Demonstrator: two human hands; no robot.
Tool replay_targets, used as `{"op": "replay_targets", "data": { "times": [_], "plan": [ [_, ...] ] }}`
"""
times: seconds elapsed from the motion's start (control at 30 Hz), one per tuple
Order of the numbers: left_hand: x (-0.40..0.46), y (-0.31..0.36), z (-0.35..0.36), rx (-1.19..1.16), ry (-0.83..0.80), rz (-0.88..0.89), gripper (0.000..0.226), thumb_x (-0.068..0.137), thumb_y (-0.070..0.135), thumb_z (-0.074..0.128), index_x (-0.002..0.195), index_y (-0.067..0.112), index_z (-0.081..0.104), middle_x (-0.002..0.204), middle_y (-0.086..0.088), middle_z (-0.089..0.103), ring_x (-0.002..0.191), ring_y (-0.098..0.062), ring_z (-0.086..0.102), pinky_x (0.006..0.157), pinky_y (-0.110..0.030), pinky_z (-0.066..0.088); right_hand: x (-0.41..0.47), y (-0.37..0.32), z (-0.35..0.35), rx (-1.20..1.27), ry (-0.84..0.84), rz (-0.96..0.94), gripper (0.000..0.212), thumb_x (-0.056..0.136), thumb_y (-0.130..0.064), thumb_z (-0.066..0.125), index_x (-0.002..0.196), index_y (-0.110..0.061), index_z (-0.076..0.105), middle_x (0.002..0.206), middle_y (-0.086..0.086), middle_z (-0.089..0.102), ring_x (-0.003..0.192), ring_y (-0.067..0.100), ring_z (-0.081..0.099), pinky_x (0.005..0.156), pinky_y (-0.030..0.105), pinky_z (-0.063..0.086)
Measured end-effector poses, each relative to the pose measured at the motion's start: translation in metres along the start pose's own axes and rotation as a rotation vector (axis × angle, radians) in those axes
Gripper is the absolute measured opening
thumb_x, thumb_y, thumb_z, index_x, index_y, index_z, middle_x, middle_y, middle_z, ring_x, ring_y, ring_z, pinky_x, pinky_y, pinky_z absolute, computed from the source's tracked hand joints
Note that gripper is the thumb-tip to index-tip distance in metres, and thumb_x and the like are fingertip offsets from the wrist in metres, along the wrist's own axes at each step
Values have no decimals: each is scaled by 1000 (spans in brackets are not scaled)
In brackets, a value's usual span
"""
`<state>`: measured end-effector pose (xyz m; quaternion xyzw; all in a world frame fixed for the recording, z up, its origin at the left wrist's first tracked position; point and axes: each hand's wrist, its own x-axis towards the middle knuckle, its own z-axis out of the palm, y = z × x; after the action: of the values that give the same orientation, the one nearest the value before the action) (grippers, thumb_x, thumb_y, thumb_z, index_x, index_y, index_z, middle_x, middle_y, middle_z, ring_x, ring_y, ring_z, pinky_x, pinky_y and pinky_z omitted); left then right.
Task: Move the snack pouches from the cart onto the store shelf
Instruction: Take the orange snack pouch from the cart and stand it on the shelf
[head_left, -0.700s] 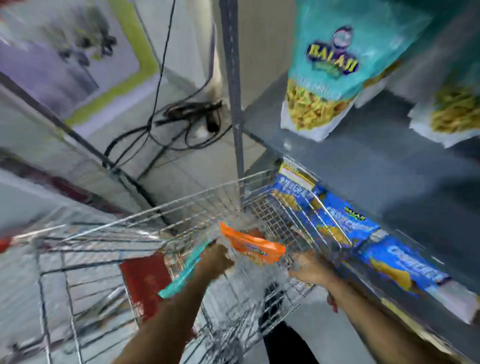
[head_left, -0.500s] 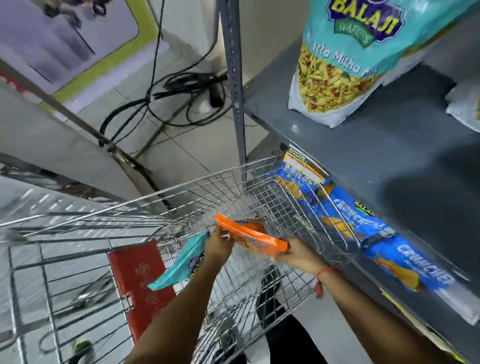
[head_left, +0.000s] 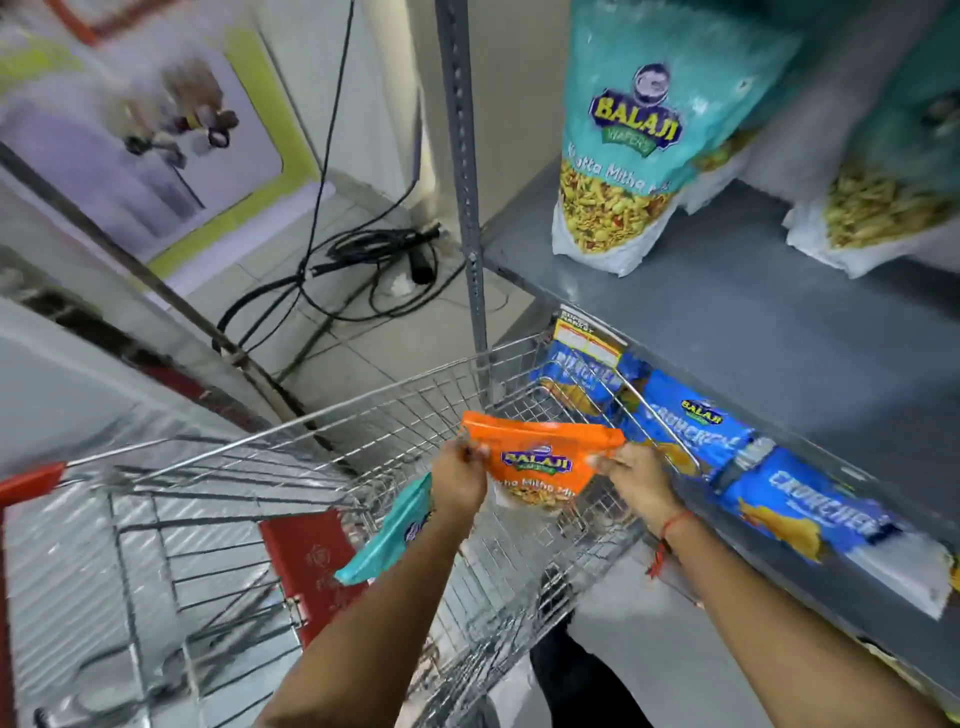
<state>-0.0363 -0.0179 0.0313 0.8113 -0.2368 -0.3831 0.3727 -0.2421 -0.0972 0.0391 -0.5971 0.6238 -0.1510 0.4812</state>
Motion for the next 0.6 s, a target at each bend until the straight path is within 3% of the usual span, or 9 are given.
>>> {"op": "replay_targets", "data": {
  "times": [0.07,0.17,0.33,0.4,0.5,0.6],
  "plan": [
    [-20,22,-16,11,-18,149,35,92,37,51,94,4,63,97,-23,72,92,-37,67,74,-37,46,-24,-17,-13,29,55,-55,32,82,-11,71,55,1,59,57,22,55,58,16,46,60,34,36],
    [-56,63,-44,-2,-44,358,37,95,38,46,98,3,59,101,-24,70,95,-38,65,80,-44,51,-70,-54,-38,13,173,-133,30,86,-17,66,77,12,67,78,32,69,69,26,58,68,44,47],
    [-113,159,-86,-57,-21,691,21,95,23,49,86,6,57,90,-21,70,86,-35,65,73,-40,45,-151,-132,-101,95,413,-374,41,89,-23,60,92,17,59,96,42,64,84,45,62,83,59,46],
    [-139,201,-99,-92,-11,794,18,94,24,52,86,9,59,91,-19,72,87,-33,65,74,-39,46,-185,-162,-130,129,493,-453,26,92,-14,58,94,11,62,102,40,64,84,35,62,82,56,49],
    [-179,265,-116,-153,-17,880,19,89,29,55,85,13,66,92,-14,76,87,-30,69,80,-38,53,-236,-204,-176,184,586,-567,10,92,-13,57,95,-9,66,102,28,71,82,27,64,73,40,53],
    [-218,324,-127,-185,-69,918,23,84,32,56,73,18,69,78,-4,76,78,-24,71,82,-44,58,-278,-238,-222,184,659,-641,20,92,-18,58,104,-5,67,107,21,72,96,30,68,89,47,53]
  ]
}}
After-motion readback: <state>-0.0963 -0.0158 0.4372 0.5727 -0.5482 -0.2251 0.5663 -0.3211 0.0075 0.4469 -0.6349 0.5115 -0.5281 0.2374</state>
